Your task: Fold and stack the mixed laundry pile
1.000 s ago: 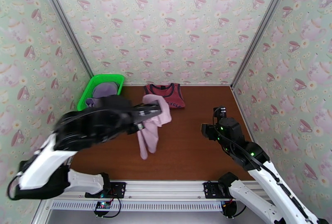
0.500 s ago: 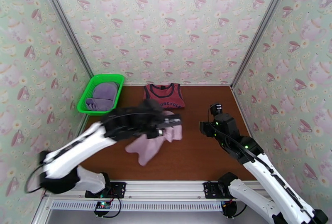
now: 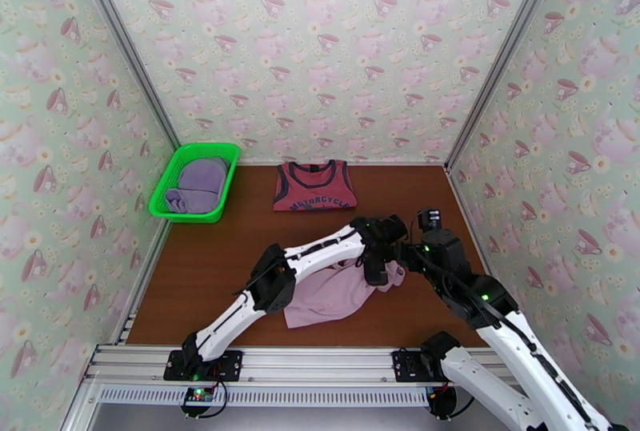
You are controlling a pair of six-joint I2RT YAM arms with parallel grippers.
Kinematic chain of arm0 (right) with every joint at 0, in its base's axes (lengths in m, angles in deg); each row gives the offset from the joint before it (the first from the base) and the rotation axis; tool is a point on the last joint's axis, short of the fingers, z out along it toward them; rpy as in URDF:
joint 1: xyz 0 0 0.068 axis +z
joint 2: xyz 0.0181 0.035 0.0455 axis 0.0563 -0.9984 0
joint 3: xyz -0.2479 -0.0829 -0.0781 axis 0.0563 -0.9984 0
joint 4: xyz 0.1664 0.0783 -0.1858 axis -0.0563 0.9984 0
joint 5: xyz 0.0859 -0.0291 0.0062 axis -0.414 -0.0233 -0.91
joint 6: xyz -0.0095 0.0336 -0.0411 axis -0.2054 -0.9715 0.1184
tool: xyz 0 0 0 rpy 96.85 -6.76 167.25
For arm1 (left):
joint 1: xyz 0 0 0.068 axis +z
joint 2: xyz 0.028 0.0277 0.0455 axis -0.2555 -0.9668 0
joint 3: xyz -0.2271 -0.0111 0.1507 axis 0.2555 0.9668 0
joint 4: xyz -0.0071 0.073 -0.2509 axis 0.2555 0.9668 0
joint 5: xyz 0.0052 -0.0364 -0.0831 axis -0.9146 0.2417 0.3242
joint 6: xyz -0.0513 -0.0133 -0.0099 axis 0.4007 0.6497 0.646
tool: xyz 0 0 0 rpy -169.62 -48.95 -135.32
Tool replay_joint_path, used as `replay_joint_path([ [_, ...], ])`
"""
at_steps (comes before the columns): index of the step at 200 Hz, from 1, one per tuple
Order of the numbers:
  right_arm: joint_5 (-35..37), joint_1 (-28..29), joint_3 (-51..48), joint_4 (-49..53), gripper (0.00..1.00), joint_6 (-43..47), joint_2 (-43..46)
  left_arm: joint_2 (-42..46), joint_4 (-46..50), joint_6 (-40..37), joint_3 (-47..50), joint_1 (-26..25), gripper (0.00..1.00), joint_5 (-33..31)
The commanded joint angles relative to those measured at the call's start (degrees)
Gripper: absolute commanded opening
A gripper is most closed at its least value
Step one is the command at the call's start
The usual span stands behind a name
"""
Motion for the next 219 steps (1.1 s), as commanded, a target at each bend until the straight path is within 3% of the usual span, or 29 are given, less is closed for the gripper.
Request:
replay_joint_path([
  [1,2.0,0.2,1.2,1.0,0.8,-1.7,-0.5,9.3,-5.5,3.0,6.0,0.3,1.0,-2.5],
  [27,5.4,-0.3,2.1,1.2,0.85,-5.7,-1.7,22.3,-15.7,6.8,21.0,1.9,1.0,-5.3],
  [51,6.5,-2.0,3.7,0.1,0.93,-8.8,-3.1,30.8,-19.1,10.4,29.8,3.3,1.0,-6.8],
  [82,3.0,-5.3,6.6,0.1,0.96,-8.2,-5.0,43.0,-24.8,22.6,43.6,9.0,1.0,-12.9],
  [109,-6.8,-5.9,7.5,-0.9,0.95,-2.5,-9.0,57.4,-26.1,37.2,57.7,17.2,0.99,-9.3],
  [137,-24.3,-5.6,9.0,-2.3,0.81,2.1,-20.4,68.0,-21.7,48.4,69.6,21.5,0.96,-6.4],
  [150,-27.1,-3.5,10.3,-2.4,0.76,3.2,-26.9,70.7,-20.0,53.2,74.4,22.9,0.93,-3.8],
  [177,-25.2,4.1,15.2,-2.2,0.72,6.1,-39.9,73.8,-20.5,62.2,85.3,24.0,0.82,-0.5],
  [219,-22.8,11.2,22.9,-1.2,0.68,5.9,-54.3,76.0,-30.1,69.0,96.8,24.7,0.75,4.1],
])
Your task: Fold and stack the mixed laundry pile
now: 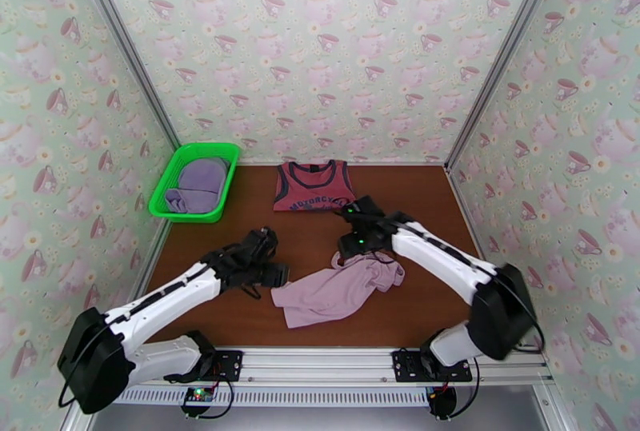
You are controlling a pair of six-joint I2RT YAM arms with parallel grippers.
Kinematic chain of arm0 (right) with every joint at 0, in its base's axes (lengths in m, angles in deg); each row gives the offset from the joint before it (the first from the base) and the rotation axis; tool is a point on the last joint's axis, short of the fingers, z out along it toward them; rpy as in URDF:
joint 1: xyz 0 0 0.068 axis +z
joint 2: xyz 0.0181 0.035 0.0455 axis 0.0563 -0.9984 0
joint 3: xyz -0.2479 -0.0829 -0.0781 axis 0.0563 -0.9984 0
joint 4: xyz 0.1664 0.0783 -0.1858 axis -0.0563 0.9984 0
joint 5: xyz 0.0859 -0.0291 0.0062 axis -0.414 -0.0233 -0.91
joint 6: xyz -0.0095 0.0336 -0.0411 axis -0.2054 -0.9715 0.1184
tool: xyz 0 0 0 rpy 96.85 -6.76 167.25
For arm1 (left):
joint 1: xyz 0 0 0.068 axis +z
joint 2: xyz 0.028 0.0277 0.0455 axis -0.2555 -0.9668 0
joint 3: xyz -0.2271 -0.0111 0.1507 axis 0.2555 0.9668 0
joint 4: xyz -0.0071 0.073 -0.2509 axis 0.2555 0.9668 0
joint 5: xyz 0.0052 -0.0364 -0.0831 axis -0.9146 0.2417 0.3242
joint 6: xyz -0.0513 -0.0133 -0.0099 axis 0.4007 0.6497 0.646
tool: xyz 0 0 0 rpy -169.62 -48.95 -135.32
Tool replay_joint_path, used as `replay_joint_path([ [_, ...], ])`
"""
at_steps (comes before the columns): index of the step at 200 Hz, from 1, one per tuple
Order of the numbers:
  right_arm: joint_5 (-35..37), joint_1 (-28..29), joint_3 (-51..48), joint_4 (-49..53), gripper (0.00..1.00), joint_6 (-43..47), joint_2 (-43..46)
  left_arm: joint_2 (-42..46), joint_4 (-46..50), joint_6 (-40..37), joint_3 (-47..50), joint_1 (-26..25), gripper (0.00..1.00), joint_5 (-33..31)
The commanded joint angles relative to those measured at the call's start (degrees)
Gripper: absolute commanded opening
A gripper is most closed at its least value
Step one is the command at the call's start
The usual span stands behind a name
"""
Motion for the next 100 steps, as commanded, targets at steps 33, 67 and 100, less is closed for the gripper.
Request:
replay_joint_path([
  [33,0.8,3.8,4.1,1.3,0.65,-0.5,-8.0,-2.2,-11.9,7.8,4.3,0.6,0.73,5.1],
  [67,-0.5,4.2,1.8,0.1,0.6,-3.0,-8.4,-7.1,-15.1,7.4,3.6,0.6,0.56,8.0],
  [100,-2.4,4.4,0.5,-1.8,0.54,-5.6,-9.6,-7.9,-16.4,8.0,4.4,0.4,0.38,8.9],
])
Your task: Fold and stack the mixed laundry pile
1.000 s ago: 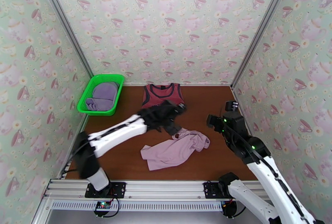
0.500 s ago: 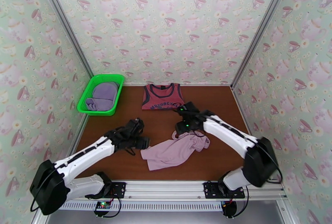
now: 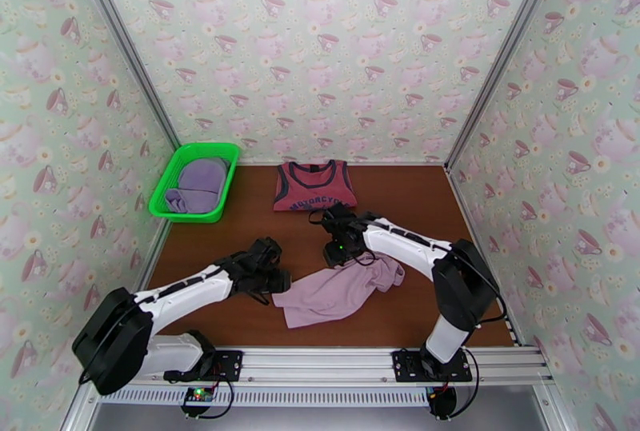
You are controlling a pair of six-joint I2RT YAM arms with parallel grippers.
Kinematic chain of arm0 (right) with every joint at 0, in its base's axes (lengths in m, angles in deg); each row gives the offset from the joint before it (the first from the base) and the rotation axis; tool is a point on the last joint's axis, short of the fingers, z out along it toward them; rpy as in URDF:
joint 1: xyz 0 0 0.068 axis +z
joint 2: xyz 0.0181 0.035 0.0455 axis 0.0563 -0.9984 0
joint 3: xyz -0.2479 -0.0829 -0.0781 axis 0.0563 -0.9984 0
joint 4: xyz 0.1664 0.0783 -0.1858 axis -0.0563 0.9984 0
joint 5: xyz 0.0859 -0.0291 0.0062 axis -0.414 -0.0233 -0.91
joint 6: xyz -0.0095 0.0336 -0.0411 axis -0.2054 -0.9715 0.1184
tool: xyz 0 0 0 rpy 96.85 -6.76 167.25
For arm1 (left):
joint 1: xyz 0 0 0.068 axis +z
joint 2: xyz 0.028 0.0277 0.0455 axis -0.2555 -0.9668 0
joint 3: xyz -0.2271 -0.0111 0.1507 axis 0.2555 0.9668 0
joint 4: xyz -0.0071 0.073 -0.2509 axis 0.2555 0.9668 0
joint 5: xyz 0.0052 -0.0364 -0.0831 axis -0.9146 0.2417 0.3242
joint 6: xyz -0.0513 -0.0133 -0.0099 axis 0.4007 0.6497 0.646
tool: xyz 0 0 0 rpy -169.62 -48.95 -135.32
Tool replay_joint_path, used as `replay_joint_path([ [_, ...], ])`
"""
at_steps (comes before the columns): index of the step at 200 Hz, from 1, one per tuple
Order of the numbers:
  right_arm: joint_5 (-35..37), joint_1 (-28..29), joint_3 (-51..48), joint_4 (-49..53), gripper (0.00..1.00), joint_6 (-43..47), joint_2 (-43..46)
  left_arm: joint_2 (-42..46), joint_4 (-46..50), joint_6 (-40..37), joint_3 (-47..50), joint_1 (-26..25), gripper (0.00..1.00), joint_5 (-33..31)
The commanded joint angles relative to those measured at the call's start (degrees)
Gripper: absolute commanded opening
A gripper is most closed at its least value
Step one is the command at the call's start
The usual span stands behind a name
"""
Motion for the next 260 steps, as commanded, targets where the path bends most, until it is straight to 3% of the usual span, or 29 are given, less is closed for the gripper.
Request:
replay_joint_path([
  [1,-2.2,0.5,-1.4,-1.5,0.54,-3.1,-1.3,-0.3,-2.8,1.3,0.6,0.2,0.38,1.9],
  [54,-3.6,0.5,-2.1,-4.6,0.44,-6.8,-3.1,0.9,-2.4,1.5,1.7,0.2,0.19,2.5],
  [76,-1.3,0.5,-2.3,-7.1,0.21,-8.9,-3.1,0.7,-2.7,1.5,2.2,0.2,0.0,3.3],
  [90,0.9,0.5,-2.0,-8.0,0.0,-10.1,-2.3,1.1,-2.8,1.7,2.4,0.1,0.0,3.9],
  [114,4.7,0.5,-3.0,-8.8,0.0,-11.4,4.1,4.8,-1.7,2.2,2.6,-0.2,0.0,3.8],
  [156,12.7,0.2,-6.2,-5.9,0.0,-12.8,24.6,16.9,5.4,1.5,-0.1,0.2,0.0,1.1],
  [188,15.1,-2.1,-9.6,-3.6,0.0,-14.6,37.3,19.8,9.5,-0.6,-2.4,0.9,0.0,-0.2],
  [197,15.2,-3.2,-10.7,-3.2,0.0,-15.0,39.5,19.2,9.6,-1.3,-2.4,1.0,0.21,0.1],
  [206,15.7,-4.4,-11.9,-2.7,0.0,-15.4,41.2,18.3,9.3,-1.7,-2.0,1.0,0.58,0.5],
  [212,16.0,-5.2,-12.7,-2.6,0.0,-15.6,42.0,17.5,8.8,-2.1,-1.6,1.0,0.7,1.0],
  [233,17.8,-7.8,-14.9,-1.9,0.0,-16.7,44.3,14.5,6.0,-3.4,0.2,0.9,0.84,3.0],
  [260,22.8,-10.2,-17.2,-1.6,0.0,-17.8,47.0,10.5,3.5,-4.5,2.0,0.7,0.86,4.3],
])
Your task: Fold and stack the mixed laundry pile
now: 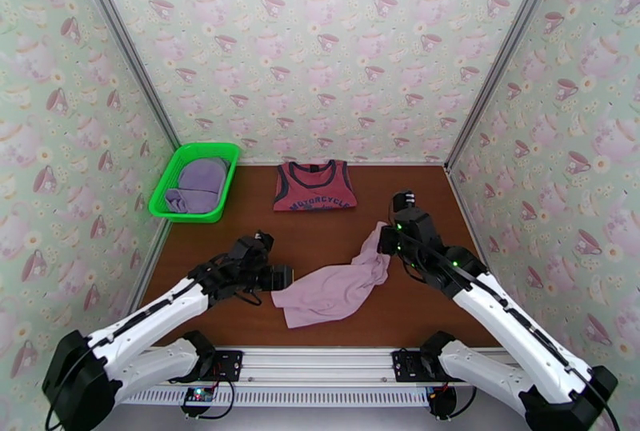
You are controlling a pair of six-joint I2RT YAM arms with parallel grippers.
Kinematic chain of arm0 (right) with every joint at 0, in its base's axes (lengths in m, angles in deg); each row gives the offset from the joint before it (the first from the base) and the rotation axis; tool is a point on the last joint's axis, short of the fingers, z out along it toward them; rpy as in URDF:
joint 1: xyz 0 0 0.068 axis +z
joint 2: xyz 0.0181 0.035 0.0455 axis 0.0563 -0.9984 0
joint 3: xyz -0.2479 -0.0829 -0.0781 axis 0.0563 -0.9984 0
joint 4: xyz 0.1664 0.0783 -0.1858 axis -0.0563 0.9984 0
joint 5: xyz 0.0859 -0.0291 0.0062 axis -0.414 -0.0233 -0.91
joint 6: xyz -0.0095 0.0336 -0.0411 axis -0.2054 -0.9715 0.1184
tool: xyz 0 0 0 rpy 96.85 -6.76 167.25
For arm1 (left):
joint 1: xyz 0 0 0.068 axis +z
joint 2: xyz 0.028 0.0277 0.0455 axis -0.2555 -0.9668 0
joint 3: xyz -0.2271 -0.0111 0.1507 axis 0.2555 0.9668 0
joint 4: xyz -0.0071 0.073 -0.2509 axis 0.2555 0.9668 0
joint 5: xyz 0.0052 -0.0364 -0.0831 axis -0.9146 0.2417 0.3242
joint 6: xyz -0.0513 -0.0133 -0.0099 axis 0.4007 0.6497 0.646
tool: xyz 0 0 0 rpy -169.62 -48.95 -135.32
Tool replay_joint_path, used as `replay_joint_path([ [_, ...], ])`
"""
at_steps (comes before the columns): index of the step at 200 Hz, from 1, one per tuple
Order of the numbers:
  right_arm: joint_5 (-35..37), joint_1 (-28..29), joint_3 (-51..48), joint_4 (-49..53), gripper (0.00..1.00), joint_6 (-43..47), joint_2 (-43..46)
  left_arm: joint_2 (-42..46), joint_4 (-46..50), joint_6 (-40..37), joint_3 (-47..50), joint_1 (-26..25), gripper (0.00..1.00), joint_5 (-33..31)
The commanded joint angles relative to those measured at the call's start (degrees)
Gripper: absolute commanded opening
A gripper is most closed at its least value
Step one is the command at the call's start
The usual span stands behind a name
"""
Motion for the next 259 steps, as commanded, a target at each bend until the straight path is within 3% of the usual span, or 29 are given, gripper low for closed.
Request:
replay_joint_path([
  [1,5.6,-1.8,-1.5,1.7,0.0,-2.1,2.8,-2.9,-2.0,-1.9,2.0,0.0,0.86,2.0],
  [36,5.1,-4.4,-2.7,1.4,0.0,-1.8,3.2,-9.3,-6.8,-1.8,3.5,-0.2,0.86,3.6],
  [53,4.6,-4.8,-3.0,1.0,0.0,-1.8,2.6,-12.9,-8.4,-1.8,2.9,-0.6,0.79,5.8],
  [64,4.3,-4.9,-3.1,0.8,0.0,-1.8,2.2,-14.6,-9.2,-1.7,2.2,-1.1,0.62,6.6],
  [79,4.0,-4.9,-3.1,0.8,0.0,-1.8,2.1,-15.1,-9.1,-1.5,1.0,-1.8,0.17,5.9],
  [89,3.9,-4.9,-3.1,1.0,0.0,-1.7,2.3,-14.0,-7.9,-1.5,-0.1,-2.2,0.0,4.2],
  [119,3.3,-5.0,-2.1,1.8,0.0,-0.7,5.6,-4.3,0.5,-3.9,-6.2,-3.4,0.0,-6.8],
  [154,-1.5,-5.0,4.1,3.1,0.0,1.6,10.4,8.2,15.6,-9.7,-20.5,-3.9,0.0,-16.7],
  [218,-13.0,-4.9,21.5,8.7,0.0,2.1,13.6,15.4,30.9,-12.8,-41.7,-6.3,0.0,-16.8],
  [259,-16.4,-4.9,25.8,9.9,0.0,0.7,14.8,17.9,37.4,-12.5,-49.4,-6.7,0.0,-16.4],
])
